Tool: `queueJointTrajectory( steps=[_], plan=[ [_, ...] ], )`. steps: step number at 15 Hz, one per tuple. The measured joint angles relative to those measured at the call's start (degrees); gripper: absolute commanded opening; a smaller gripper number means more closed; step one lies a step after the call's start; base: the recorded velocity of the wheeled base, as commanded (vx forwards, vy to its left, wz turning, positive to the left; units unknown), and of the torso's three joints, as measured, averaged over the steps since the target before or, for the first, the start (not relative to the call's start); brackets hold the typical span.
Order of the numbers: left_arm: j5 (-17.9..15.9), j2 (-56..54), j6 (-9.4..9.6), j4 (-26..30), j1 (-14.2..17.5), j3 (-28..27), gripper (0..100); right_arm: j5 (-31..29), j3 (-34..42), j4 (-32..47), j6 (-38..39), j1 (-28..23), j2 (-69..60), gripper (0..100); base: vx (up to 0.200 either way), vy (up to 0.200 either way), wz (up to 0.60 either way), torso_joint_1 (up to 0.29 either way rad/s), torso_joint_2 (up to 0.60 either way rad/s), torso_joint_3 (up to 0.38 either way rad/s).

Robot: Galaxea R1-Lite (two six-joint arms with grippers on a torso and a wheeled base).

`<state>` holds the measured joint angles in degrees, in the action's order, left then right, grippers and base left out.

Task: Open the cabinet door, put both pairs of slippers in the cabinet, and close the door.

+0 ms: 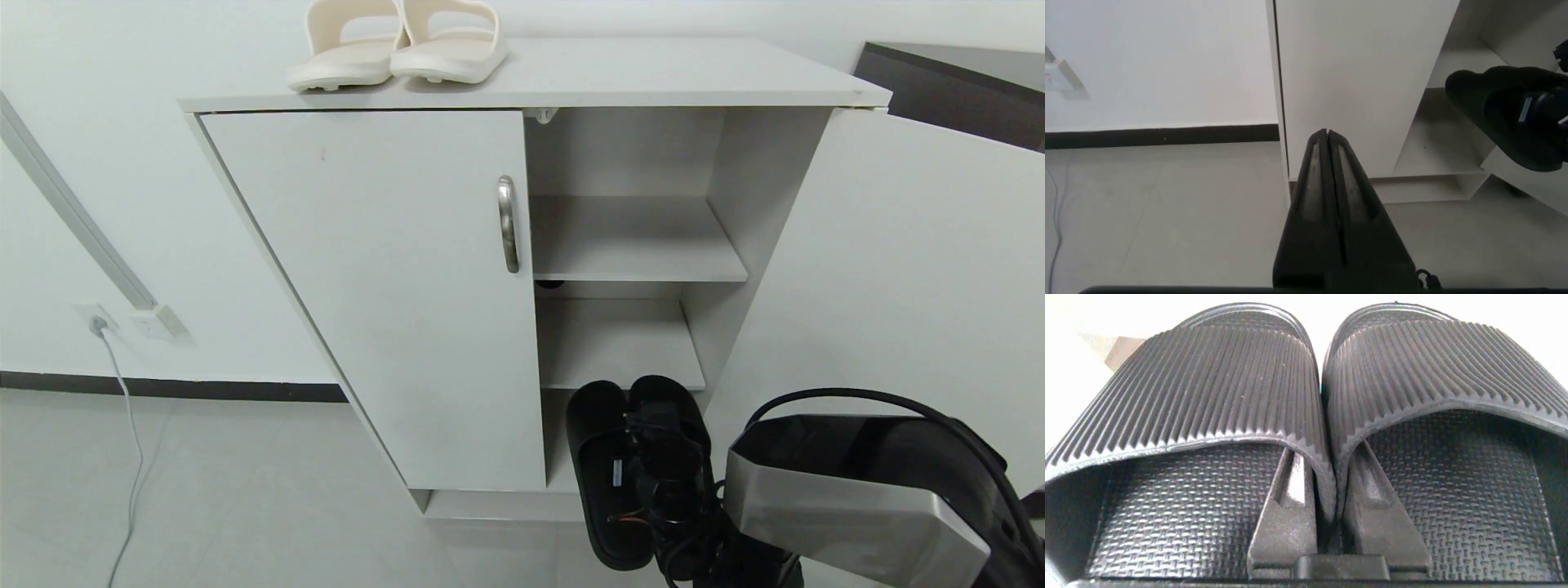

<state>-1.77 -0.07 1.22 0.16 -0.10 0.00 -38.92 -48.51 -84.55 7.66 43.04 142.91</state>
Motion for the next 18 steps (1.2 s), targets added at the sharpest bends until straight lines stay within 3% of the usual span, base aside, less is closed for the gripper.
queueJointTrajectory(
  steps=[2,11,18],
  plan=[
    [0.00,0.00,0.00,0.00,0.00,0.00,0,0.00,0.05,0.00,0.00,-0.02,0.11,0,0.000,0.000,0.00,0.000,0.00,0.000],
    [0.02,0.00,-0.02,0.05,0.00,0.00,0,0.00,-0.44,-0.22,0.00,-0.51,1.30,0,0.200,0.000,0.00,0.001,0.00,0.003],
    [0.00,0.00,-0.02,0.00,0.00,0.00,0,0.09,-2.43,0.83,-0.07,-1.15,1.33,0,0.000,0.000,0.00,0.000,0.00,0.000]
  ],
)
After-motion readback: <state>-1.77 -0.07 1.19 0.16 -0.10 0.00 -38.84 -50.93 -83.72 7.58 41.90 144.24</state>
